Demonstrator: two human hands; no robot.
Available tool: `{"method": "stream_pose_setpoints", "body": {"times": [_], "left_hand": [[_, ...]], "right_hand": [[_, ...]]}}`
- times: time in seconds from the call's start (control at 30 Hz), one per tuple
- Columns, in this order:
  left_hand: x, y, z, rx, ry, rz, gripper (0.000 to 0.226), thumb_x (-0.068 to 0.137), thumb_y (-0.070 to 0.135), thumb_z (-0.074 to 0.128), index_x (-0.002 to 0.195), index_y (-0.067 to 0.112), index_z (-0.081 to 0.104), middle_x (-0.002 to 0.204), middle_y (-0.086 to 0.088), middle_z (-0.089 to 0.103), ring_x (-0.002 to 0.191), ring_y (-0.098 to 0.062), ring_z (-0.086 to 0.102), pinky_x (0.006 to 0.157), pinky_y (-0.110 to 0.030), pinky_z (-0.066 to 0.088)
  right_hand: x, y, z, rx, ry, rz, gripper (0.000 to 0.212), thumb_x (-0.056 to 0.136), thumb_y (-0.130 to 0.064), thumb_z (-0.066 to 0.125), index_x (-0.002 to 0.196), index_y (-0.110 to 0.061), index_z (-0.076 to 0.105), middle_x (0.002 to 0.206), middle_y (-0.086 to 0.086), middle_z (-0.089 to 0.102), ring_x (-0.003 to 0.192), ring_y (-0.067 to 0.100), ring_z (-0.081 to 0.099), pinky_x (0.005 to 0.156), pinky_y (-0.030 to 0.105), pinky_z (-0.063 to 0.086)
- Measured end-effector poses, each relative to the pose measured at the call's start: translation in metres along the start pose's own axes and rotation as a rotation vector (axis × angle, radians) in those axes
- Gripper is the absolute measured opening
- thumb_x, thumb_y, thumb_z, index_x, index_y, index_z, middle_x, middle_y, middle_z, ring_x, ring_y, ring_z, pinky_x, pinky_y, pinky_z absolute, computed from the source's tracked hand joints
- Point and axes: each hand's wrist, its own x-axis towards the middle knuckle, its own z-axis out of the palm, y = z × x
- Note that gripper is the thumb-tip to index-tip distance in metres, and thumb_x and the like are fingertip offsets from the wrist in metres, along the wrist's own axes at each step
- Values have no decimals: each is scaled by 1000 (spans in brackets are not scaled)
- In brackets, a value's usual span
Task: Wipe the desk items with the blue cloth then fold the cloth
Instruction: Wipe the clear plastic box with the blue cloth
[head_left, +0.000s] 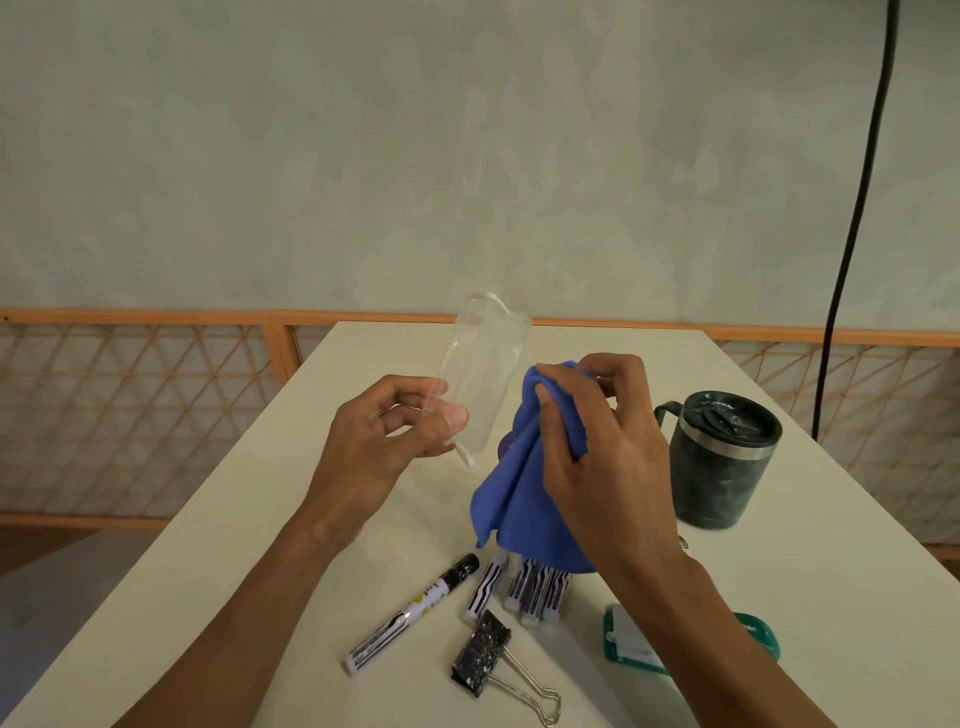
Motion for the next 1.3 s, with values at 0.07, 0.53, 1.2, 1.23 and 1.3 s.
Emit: {"method": "stream_pose_setpoints", "body": {"times": [0.07, 0.53, 1.2, 1.23, 1.3], "left_hand": [[1, -1, 0, -1, 2, 10, 64, 66, 53, 87, 117, 16, 78, 102, -2, 77, 103, -34, 73, 76, -30, 64], [1, 3, -4, 15, -50, 16, 55, 74, 54, 85, 120, 25, 79, 112, -11, 72, 105, -33, 71, 81, -33, 65], [0, -1, -1, 264, 137, 64, 68, 67, 55, 98, 126, 33, 73, 116, 8, 73, 102, -13, 71, 86, -26, 62], [0, -4, -2, 367, 170, 133, 73, 65, 53, 99, 129, 33, 71, 118, 11, 69, 103, -12, 69, 84, -24, 62], [0, -6, -6, 572, 226, 287, 84, 64, 56, 99, 137, 31, 66, 123, 13, 63, 104, -11, 67, 86, -28, 64]], "right_hand": [[-1, -1, -1, 1, 18, -42, 33, 106, -27, 55, 131, -9, 69, 130, 3, 50, 112, -1, 45, 92, 2, 36], [-1, -11, 2, 245, -174, -204, 29, 107, -11, 59, 133, -9, 71, 136, 3, 54, 114, 15, 63, 94, 27, 53], [4, -5, -13, 167, -41, -67, 34, 100, -2, 68, 131, -15, 68, 133, -12, 43, 124, -12, 47, 99, 8, 39], [4, -4, -13, 152, -8, -75, 37, 99, -4, 69, 134, -16, 65, 134, -10, 44, 124, -13, 46, 100, 7, 39], [5, 0, -14, 120, 26, -75, 39, 98, -6, 73, 135, -14, 62, 133, -6, 48, 120, -13, 48, 101, 6, 38]]}}
